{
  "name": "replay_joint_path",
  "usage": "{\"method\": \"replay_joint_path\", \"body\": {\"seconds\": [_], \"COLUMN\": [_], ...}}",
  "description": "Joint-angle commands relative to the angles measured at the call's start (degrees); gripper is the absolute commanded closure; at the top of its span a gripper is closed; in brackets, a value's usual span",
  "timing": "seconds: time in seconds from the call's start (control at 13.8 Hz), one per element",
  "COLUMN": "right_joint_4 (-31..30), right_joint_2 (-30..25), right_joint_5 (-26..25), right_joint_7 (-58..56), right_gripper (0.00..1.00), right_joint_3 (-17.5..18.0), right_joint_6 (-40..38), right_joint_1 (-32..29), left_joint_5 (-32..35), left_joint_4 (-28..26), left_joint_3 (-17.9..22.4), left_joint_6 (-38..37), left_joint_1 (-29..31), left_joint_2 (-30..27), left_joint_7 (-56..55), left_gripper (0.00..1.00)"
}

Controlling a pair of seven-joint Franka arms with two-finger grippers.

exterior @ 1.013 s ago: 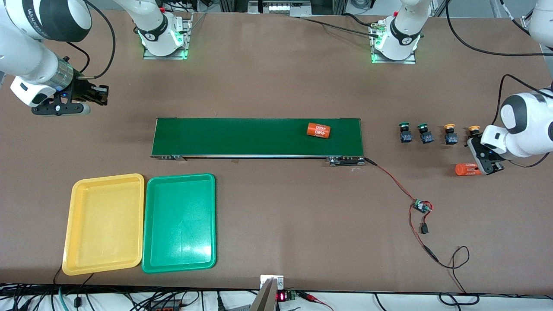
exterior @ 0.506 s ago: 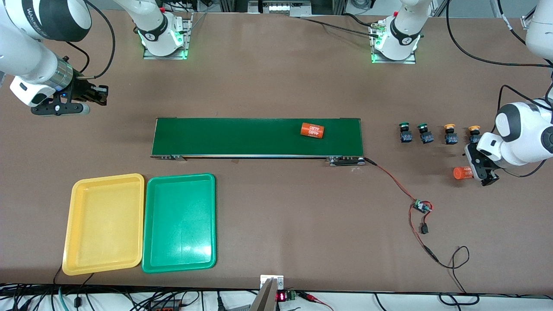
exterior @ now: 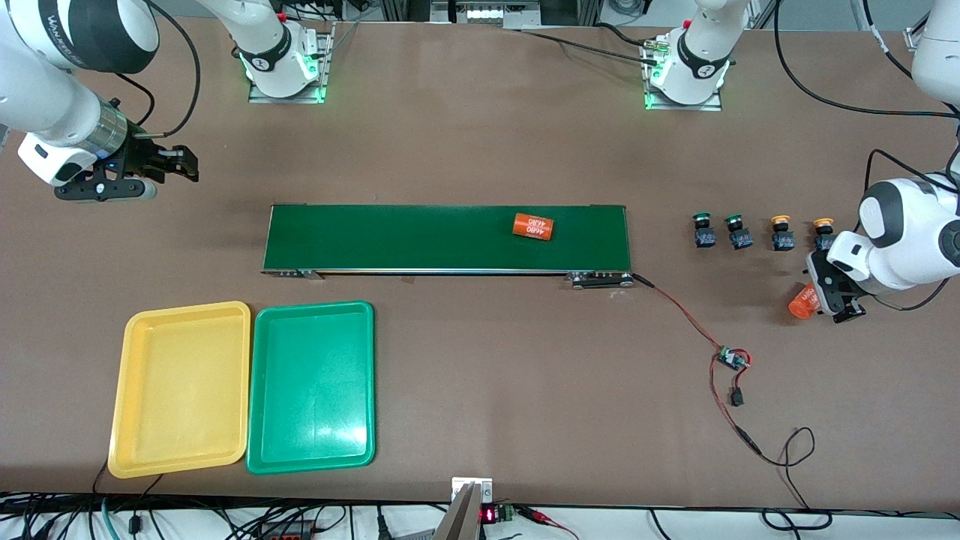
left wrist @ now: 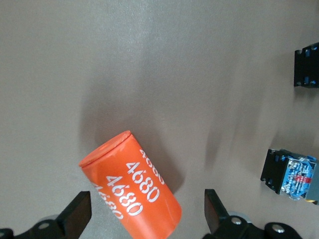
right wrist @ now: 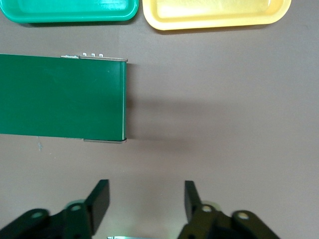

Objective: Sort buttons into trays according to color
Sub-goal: 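Grasp the second orange cylinder with the left gripper, then carry the second cylinder onto the belt with the left gripper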

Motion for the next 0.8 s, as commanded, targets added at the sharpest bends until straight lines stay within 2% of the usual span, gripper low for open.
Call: {"method": "replay_joint_path", "body": {"seconds": [0.0,0.72], "right_joint_4": [1.62,4.35], "right_joint_2": [0.83,3.11], "right_joint_5": [-0.23,-0.23], "right_joint_7": [0.10,0.80], "right_gripper": [0.00,0.00], "right_joint_3": [-0.17,-0.08], "right_joint_6": [-0.65,-1.01], "right_joint_1": [0.26,1.57], "left_joint_5": [0.50,-5.82], "left_joint_4": [0.91,2.49], "left_joint_3": [-0.28,-0.28], "left_joint_6": [0.04,0.04], "left_joint_1": [0.16,0.42], "left_joint_2": [0.89,3.09], "left_joint_7": [-0.04,-3.74], "left_gripper": [0.00,0.01]}}
